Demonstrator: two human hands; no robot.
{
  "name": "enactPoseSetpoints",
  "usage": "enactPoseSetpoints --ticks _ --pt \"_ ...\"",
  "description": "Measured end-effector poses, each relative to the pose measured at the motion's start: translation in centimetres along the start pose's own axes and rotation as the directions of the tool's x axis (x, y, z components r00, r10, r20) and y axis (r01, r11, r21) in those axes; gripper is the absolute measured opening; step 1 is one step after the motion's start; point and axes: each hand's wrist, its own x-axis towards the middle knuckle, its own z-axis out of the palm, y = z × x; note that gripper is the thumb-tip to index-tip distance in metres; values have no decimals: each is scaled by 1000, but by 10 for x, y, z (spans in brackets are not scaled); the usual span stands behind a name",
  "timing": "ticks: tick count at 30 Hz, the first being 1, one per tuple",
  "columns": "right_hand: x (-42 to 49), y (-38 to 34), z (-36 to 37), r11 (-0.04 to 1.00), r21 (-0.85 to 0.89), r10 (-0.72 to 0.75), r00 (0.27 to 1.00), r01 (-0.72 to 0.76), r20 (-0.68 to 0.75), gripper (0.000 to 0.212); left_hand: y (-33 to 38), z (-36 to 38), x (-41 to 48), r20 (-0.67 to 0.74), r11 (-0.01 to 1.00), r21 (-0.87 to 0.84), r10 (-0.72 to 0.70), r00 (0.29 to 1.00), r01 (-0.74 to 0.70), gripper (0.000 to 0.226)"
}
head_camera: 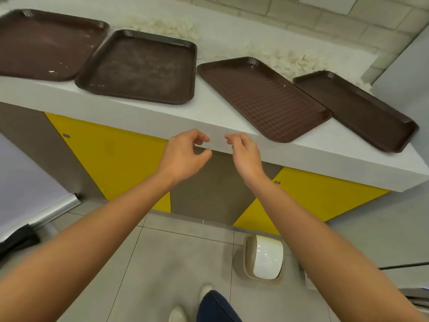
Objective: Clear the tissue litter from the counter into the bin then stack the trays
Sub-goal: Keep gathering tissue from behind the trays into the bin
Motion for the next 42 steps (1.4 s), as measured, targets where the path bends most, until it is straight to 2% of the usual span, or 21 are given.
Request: enactPoseSetpoints --ticks 8,18,27,36,42 --pt "55 -41 58 999 -15 -37 997 38 74 30 -34 -50 58 -64 1000 10 -28 998 29 27" --pt "171 -90 130 997 -6 -71 997 71 36 29 -79 -104 188 -110 1000 2 9 994 -9 25" --pt "252 -113 176 998 -52 -46 999 45 -21 28 -112 -125 286 -71 999 4 35 997 -35 26" --pt "356 -126 202 996 -53 64 985 -73 -161 22 -142 -135 406 66 992 17 122 990 -123 26" --pt "420 -107 190 955 -234 125 962 -183 -244 39 -151 -123 467 143 989 2 148 979 -150 26"
